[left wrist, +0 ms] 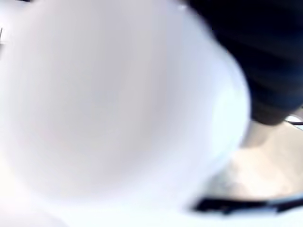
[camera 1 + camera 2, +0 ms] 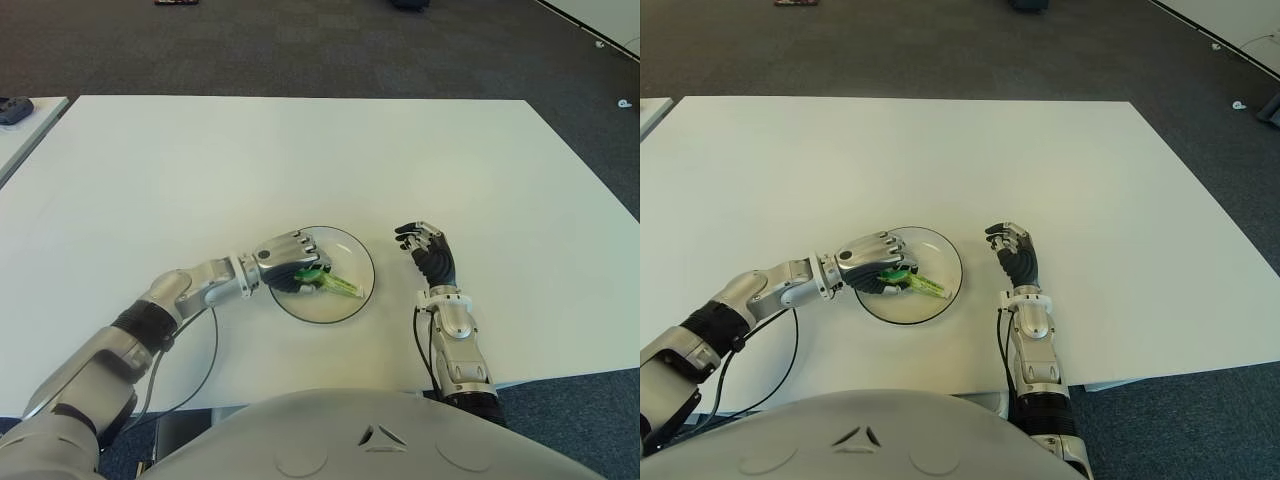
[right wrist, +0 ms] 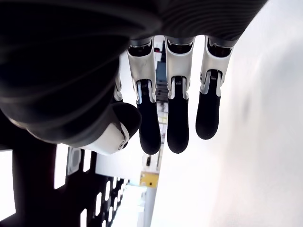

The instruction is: Put the toothpaste on the table into the plate.

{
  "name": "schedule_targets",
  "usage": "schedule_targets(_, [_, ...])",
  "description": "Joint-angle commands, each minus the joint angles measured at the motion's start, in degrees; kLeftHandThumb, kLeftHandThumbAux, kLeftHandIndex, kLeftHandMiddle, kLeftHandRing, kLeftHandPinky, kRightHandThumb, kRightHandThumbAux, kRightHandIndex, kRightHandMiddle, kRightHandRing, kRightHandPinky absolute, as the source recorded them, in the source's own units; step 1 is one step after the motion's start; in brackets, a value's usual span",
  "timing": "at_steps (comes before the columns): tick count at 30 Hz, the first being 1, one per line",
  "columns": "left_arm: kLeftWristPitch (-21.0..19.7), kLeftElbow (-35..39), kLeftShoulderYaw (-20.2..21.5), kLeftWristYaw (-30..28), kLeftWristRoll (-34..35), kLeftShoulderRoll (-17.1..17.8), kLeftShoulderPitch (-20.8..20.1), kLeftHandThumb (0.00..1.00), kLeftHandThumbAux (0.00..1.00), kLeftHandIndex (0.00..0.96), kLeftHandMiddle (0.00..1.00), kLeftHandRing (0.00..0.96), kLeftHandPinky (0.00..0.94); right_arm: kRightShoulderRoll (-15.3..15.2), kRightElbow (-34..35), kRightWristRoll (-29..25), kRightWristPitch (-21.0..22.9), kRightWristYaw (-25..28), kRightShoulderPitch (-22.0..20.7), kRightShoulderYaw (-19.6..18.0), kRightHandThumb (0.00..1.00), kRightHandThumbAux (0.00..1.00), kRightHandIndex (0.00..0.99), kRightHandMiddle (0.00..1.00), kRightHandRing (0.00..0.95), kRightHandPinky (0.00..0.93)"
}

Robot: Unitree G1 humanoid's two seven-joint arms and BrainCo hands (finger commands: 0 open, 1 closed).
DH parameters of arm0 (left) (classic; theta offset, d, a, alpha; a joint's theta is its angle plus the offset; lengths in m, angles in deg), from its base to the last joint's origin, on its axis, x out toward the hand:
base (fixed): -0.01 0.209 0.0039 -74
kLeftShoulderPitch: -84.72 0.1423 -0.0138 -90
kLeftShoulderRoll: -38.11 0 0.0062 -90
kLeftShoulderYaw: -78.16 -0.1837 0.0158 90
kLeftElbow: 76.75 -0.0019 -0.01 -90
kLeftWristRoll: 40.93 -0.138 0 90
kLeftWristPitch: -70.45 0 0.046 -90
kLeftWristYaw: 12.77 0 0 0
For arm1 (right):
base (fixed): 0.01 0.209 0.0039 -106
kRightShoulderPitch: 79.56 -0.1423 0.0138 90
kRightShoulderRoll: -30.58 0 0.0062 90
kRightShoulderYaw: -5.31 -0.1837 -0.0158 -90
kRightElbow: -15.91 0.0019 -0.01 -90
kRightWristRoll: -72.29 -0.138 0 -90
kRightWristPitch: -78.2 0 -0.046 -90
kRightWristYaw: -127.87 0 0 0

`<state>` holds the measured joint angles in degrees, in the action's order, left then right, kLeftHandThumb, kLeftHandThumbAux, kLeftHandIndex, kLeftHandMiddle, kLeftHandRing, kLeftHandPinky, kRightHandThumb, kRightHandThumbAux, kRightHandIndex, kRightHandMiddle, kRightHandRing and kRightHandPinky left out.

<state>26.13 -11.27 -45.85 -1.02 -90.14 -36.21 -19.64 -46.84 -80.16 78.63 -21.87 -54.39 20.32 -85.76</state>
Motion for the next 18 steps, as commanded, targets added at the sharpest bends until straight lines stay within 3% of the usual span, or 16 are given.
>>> schedule_targets(1, [0.2,0.0,0.7,1.1,-0.6,0.0,0.5,0.169,0.538,0.000,0.000,0.000,0.000,0.2,0.0,-0.2,1.2,-0.2,-0.5,0.2,0.705,0.728,0.424,0.430,0.418,0.427])
schedule_targets(18, [-1.5,0.0,1.6,8.3,-4.8,-0.1,-1.0,0.103,0.445,0.000,0.000,0.000,0.000,0.0,-0.3,0.2,1.4,-0.5,-0.9,0.2,0.705,0.729,0.423,0.422,0.410,0.424])
